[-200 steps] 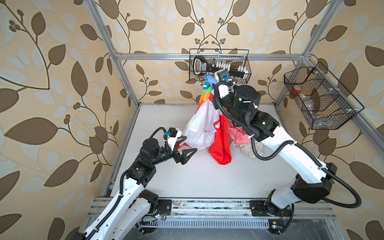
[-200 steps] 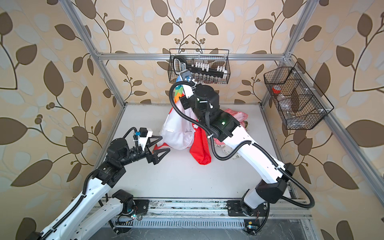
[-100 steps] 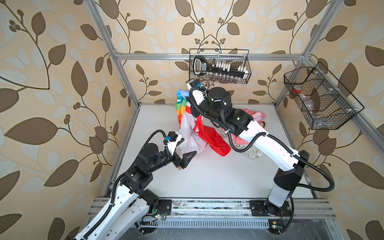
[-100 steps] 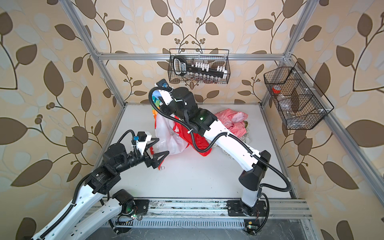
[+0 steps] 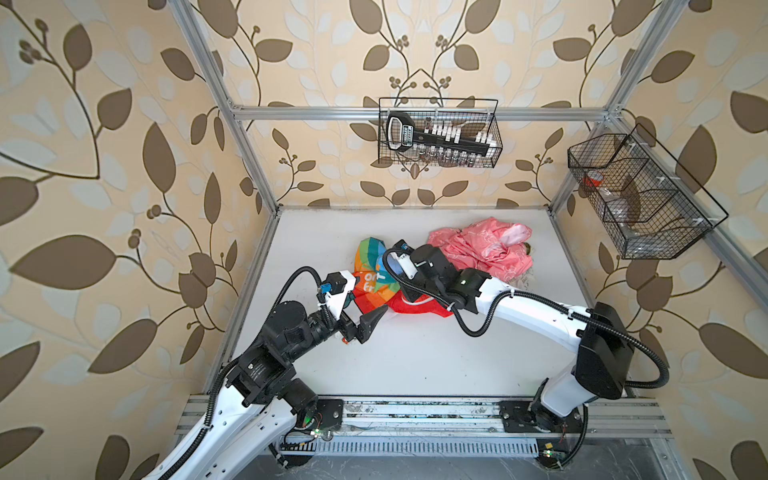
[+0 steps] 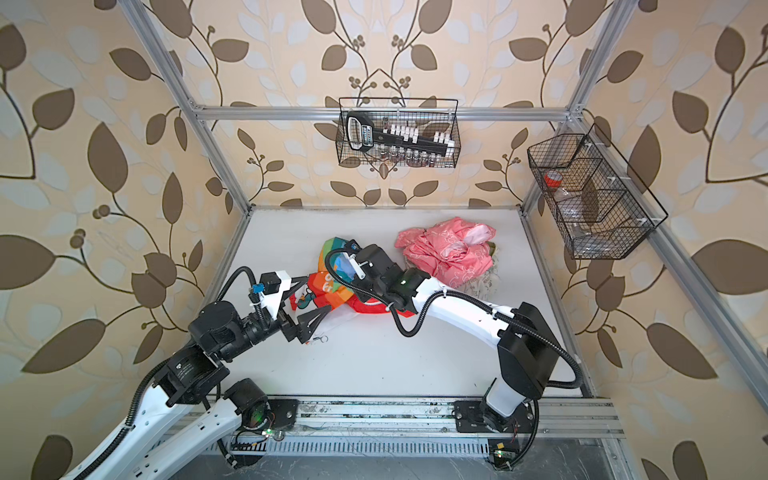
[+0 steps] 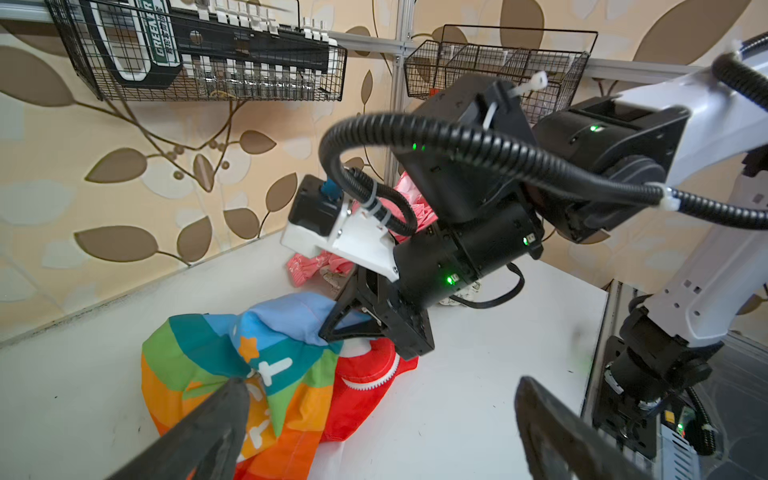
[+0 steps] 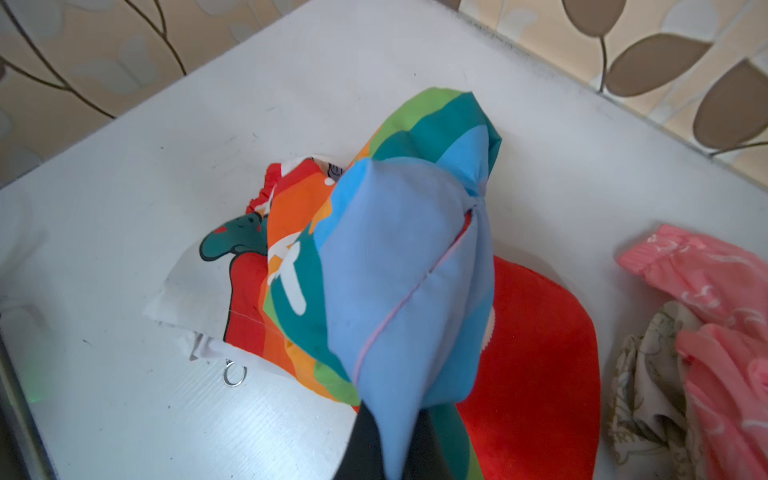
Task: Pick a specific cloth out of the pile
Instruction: 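Carry the cloth toward the left gripper and lower it onto the table, then open the right gripper to release the cloth on the table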
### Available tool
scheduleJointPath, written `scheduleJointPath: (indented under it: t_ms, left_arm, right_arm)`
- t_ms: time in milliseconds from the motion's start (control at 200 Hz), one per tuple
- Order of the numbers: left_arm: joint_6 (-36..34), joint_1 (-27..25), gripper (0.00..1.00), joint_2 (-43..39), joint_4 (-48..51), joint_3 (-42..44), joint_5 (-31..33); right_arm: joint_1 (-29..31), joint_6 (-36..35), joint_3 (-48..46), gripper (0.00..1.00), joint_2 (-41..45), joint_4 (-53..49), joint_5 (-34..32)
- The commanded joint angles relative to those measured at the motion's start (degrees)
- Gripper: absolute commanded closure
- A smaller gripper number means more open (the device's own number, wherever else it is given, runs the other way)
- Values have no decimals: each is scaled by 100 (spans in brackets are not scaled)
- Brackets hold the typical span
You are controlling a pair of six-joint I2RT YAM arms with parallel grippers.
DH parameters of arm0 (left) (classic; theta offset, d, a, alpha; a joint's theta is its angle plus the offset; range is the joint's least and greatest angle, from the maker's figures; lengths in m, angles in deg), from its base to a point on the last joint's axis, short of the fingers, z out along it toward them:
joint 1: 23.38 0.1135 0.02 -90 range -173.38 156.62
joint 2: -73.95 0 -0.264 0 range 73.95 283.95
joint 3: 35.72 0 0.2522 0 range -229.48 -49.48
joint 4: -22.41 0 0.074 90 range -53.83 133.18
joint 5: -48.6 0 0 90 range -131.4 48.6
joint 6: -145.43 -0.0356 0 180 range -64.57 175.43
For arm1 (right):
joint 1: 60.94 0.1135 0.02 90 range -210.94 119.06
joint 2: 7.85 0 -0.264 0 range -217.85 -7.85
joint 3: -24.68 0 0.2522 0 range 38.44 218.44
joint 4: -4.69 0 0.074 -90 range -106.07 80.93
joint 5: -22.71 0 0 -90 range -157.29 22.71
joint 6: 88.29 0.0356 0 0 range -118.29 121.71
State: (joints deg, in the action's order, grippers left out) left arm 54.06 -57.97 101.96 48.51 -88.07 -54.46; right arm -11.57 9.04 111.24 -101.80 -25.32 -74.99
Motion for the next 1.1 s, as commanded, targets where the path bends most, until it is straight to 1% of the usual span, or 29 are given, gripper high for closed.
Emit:
scheduleJointPath:
  t_ms: [0, 75, 105, 145, 190, 195, 215, 250, 310, 395, 495, 660, 785, 1095]
  left_arm:
    - [-92, -50, 1, 81, -87, -61, 174]
    - [-115, -48, 1, 91, -100, -49, 177]
    - [-125, -53, 1, 91, -116, -42, 172]
    - [-132, -55, 1, 91, -118, -28, 173]
    - [-140, -49, 1, 99, -129, -26, 177]
    - [-142, -53, 1, 99, -128, -26, 175]
    - [-138, -48, 1, 107, -135, -19, 173]
    - [-147, -52, 1, 116, -135, -16, 166]
    - [-159, -49, 1, 134, -136, -9, 169]
    - [-176, -56, 1, 170, -138, -9, 173]
    - [-194, -53, 1, 192, -152, -10, 179]
    - [-207, -52, 1, 196, -177, 18, 207]
    - [-206, -50, 1, 181, -194, 24, 226]
    - [-224, -50, 1, 181, -221, 43, 240]
  right_arm:
    - [-33, 275, -41, 100, -402, 159, -88]
    - [-48, 346, 129, 100, -863, 78, 24]
    - [-47, 355, 219, 97, -1065, 44, 129]
    - [-43, 394, 335, 90, -1329, 15, 242]
    - [-43, 426, 474, 76, -1631, -8, 338]
    - [-46, 431, 491, 73, -1664, -9, 357]
    - [-45, 450, 560, 58, -1790, -24, 384]
    - [-41, 475, 668, 42, -2003, -43, 451]
    - [-45, 517, 835, 30, -2310, -55, 595]
    - [-41, 567, 988, 22, -2612, -30, 721]
    - [-43, 544, 1159, 18, -2898, 96, 751]
    - [-32, 445, 1854, 20, -3585, 57, 1187]
    - [-6, 360, 2517, 22, -4130, -78, 1383]
    - [-6, 252, 4561, 22, -5310, -347, 1835]
